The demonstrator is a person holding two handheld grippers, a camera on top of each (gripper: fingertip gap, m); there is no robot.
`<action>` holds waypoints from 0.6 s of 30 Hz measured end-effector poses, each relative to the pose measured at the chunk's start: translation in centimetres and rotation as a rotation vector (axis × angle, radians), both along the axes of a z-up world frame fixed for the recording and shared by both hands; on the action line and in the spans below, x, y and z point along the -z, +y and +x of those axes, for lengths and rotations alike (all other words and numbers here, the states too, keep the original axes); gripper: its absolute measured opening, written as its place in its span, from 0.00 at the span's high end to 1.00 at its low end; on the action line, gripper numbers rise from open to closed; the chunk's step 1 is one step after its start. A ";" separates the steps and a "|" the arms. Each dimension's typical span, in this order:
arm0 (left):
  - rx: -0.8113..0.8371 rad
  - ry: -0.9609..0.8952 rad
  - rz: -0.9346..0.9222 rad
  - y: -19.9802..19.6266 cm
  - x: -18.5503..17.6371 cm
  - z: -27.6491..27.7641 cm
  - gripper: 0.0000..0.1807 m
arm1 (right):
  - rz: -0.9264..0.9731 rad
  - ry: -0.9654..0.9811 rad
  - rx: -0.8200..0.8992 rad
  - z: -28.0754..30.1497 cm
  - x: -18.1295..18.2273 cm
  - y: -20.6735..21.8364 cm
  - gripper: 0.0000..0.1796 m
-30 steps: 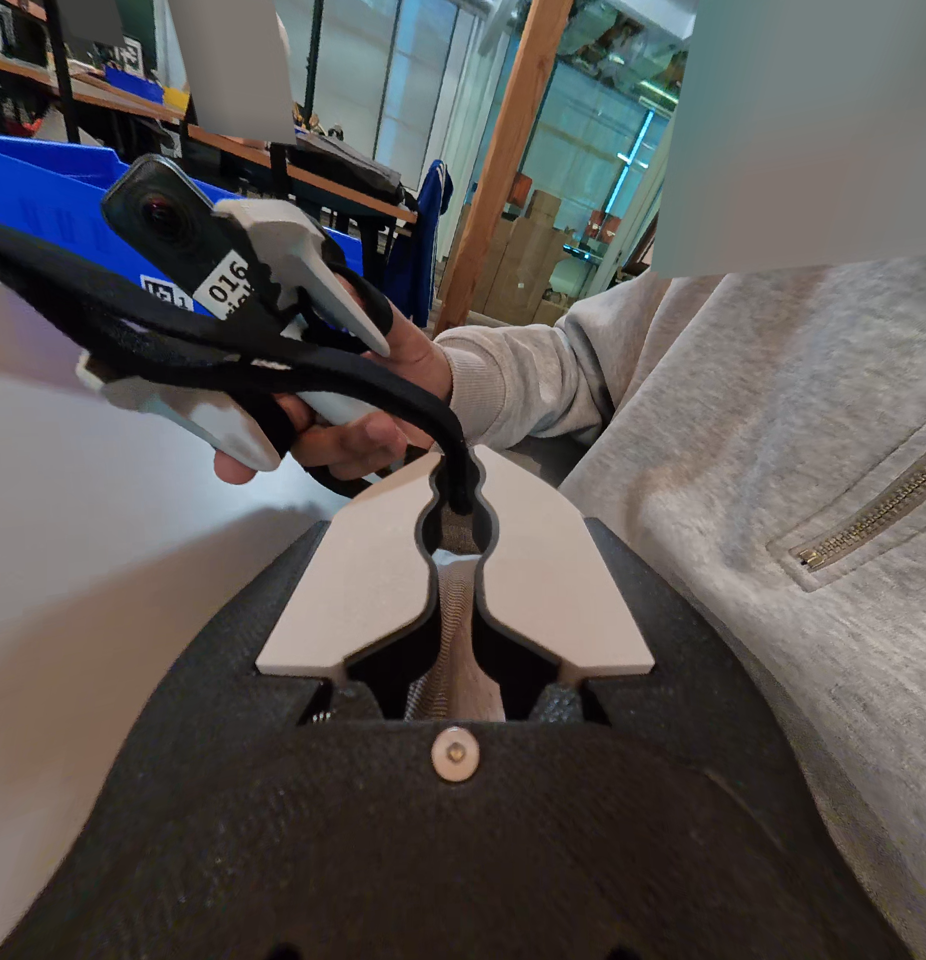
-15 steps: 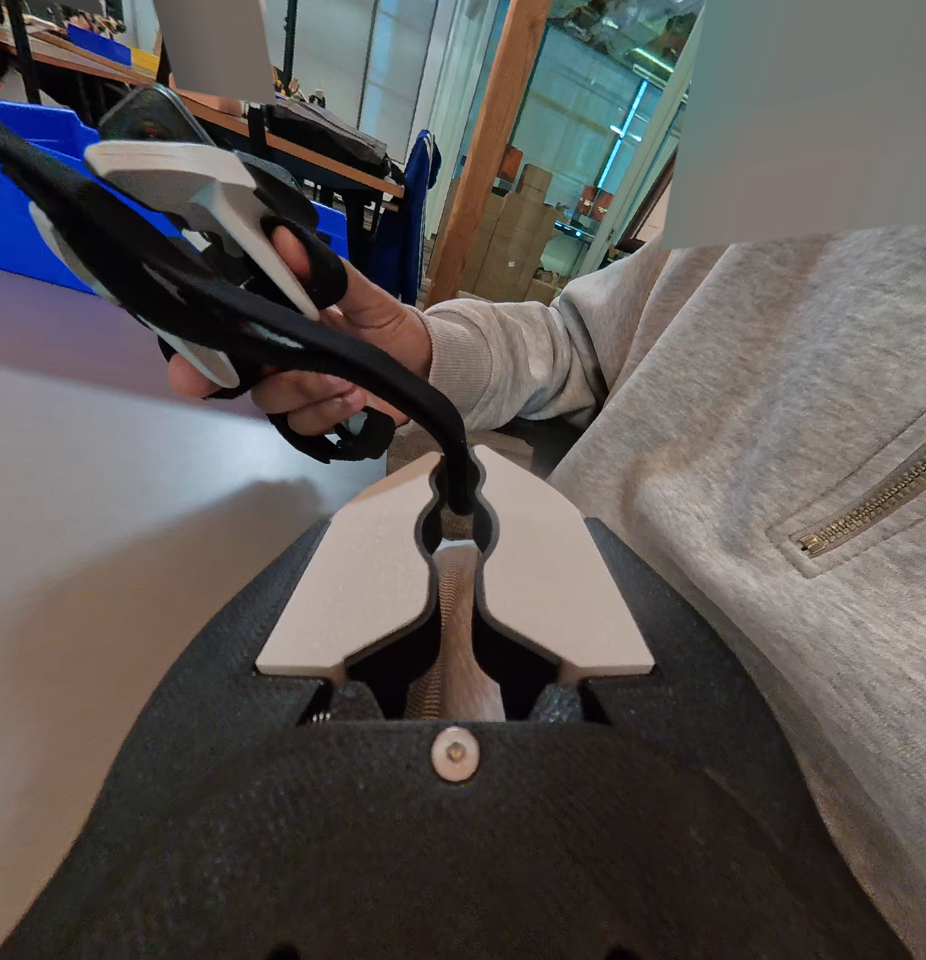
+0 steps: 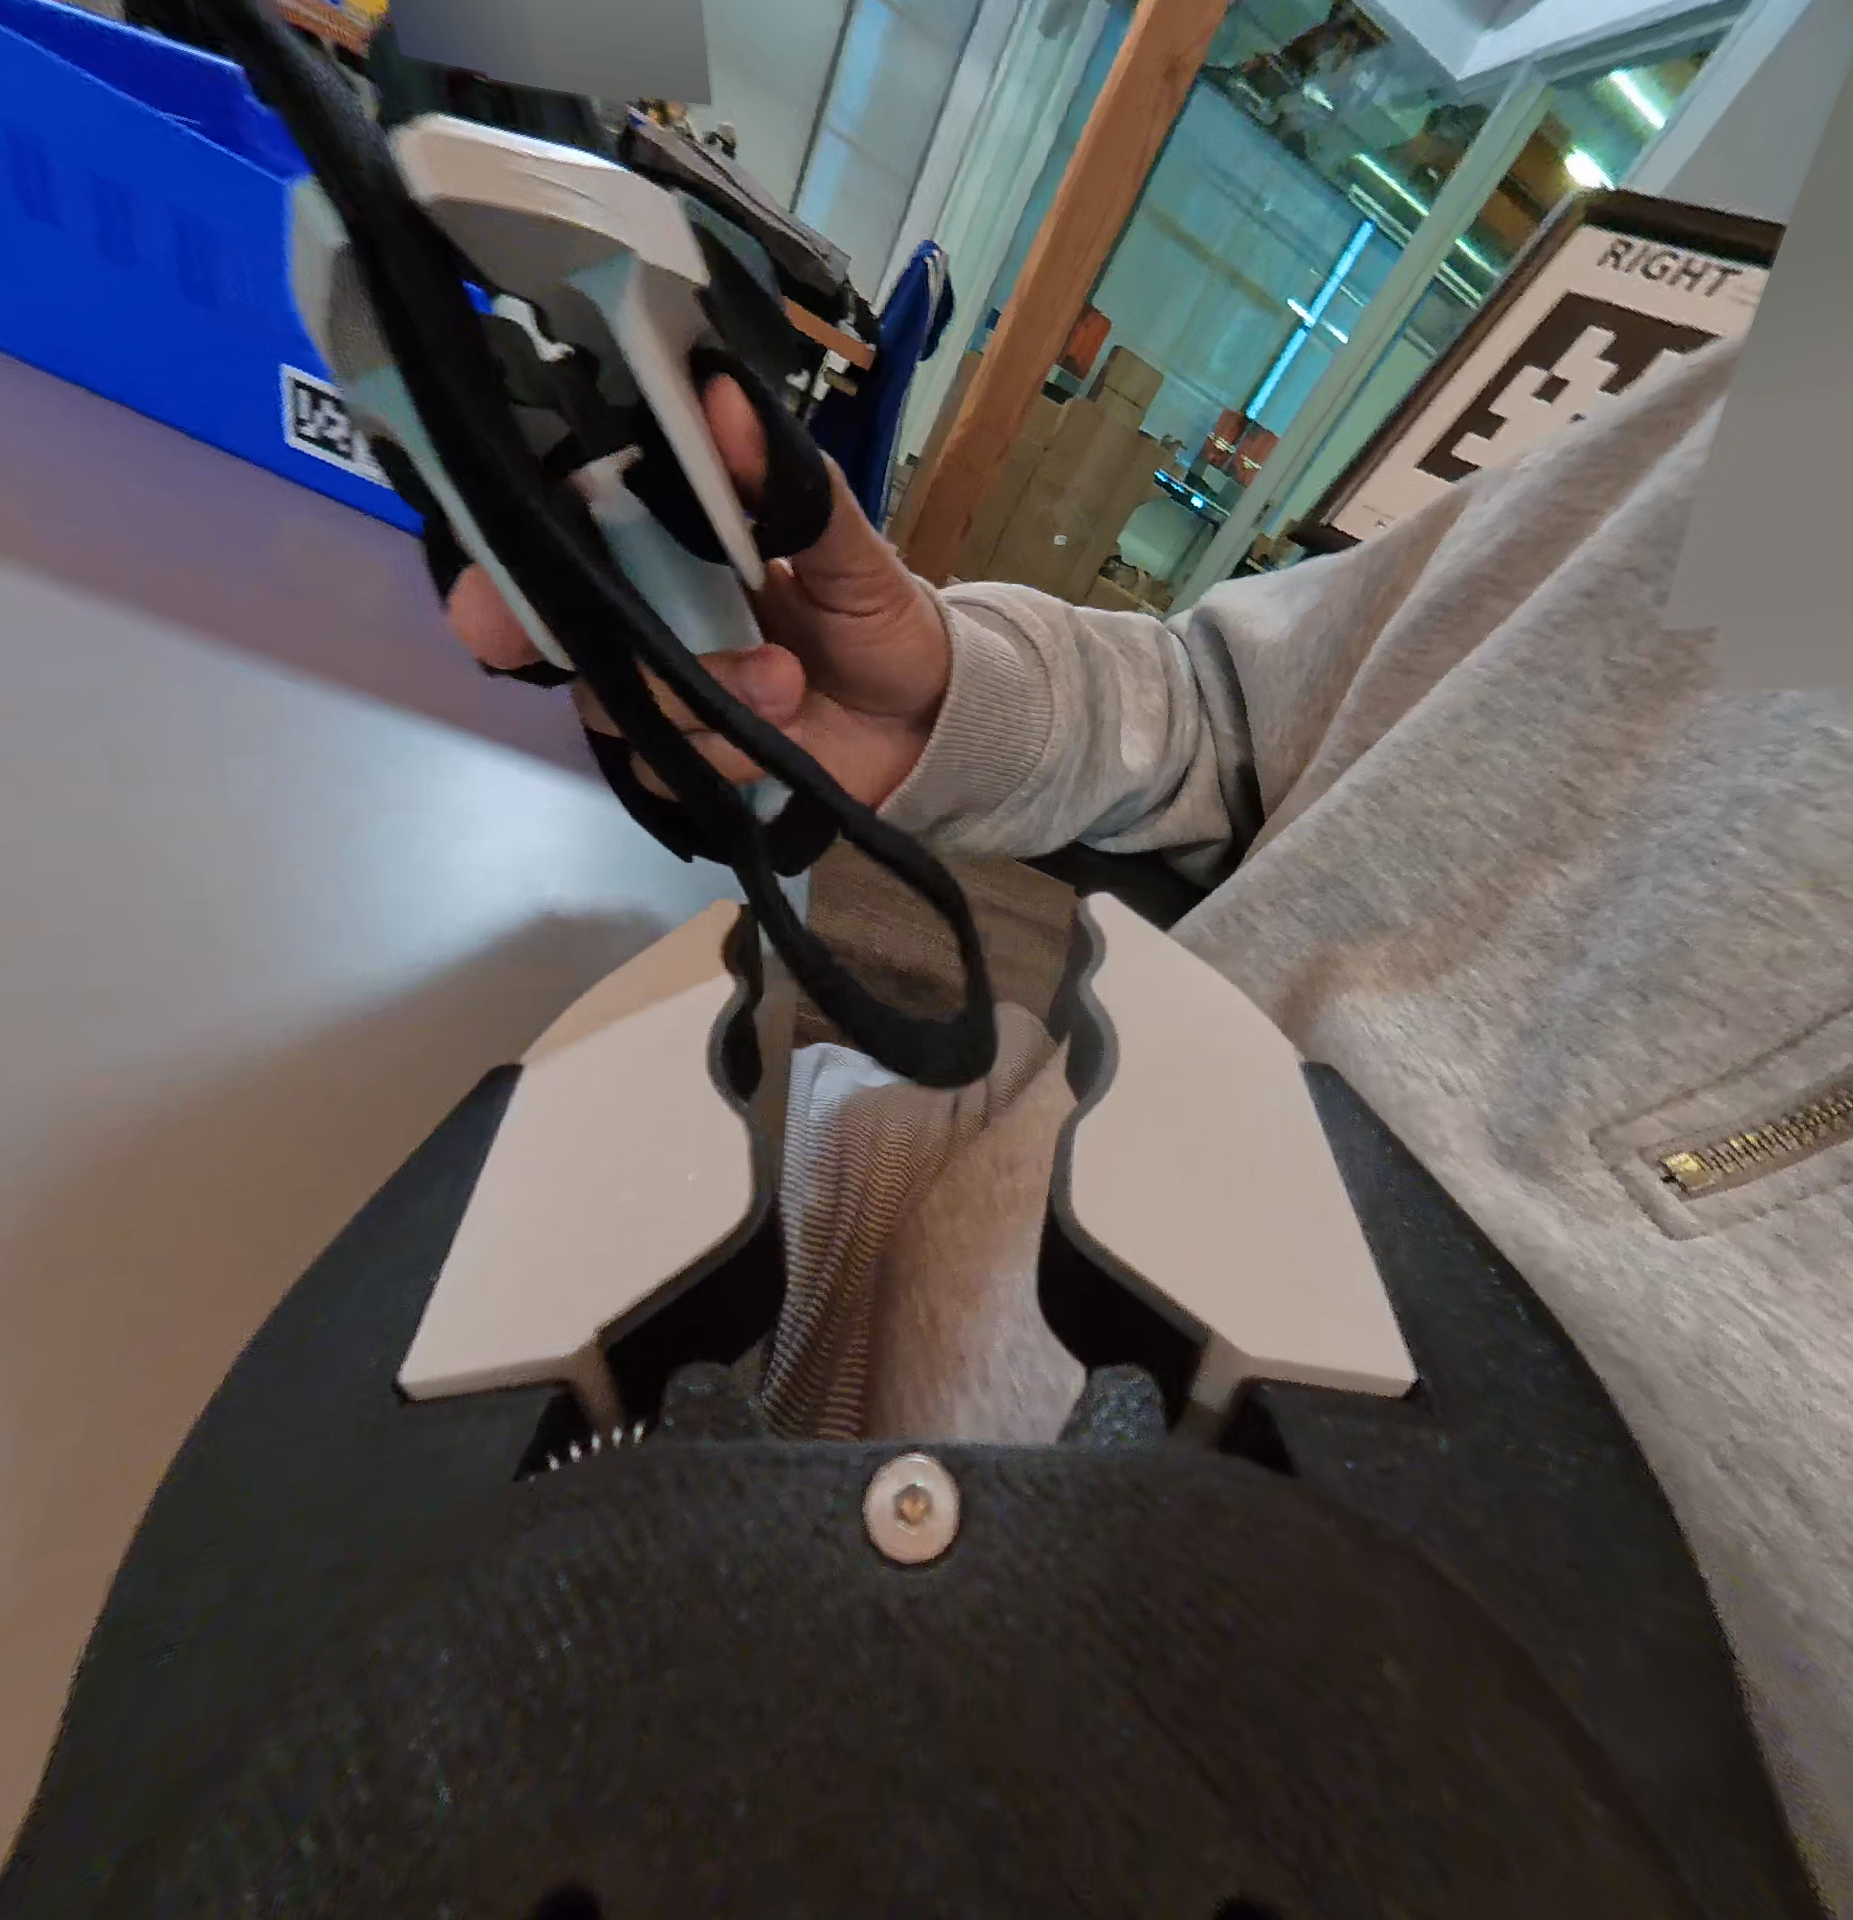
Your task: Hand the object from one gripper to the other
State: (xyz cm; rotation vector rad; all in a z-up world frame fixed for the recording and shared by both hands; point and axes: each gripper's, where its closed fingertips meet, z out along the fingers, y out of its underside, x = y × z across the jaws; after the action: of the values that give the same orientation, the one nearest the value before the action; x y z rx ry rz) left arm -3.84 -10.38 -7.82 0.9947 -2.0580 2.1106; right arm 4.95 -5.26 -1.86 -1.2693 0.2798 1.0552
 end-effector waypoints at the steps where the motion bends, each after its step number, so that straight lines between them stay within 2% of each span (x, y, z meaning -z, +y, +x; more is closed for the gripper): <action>1: -0.023 0.006 -0.009 0.3 -0.1 0.3 0.66 | -0.002 -0.010 -0.003 -0.2 0.0 0.0 0.97; 7: -0.166 0.053 -0.096 2.7 -0.6 2.3 0.63 | -0.026 -0.137 -0.046 -2.6 0.3 0.6 0.97; 10: -0.183 0.052 -0.103 3.1 -0.7 2.4 0.69 | -0.035 -0.208 -0.075 -4.2 0.6 1.0 0.97; 13: -0.183 0.050 -0.096 3.1 -0.7 2.4 0.72 | -0.040 -0.257 -0.112 -5.6 0.9 1.3 0.97; 18: -0.138 0.063 -0.136 2.7 -1.0 2.0 0.80 | -0.034 -0.256 -0.142 -6.4 0.9 1.4 0.97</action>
State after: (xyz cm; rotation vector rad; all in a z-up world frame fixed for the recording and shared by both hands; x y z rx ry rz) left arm -1.80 -7.64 -6.86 1.1972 -1.8397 2.2170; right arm -1.46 -3.83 -2.73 -1.4549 0.0124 0.9971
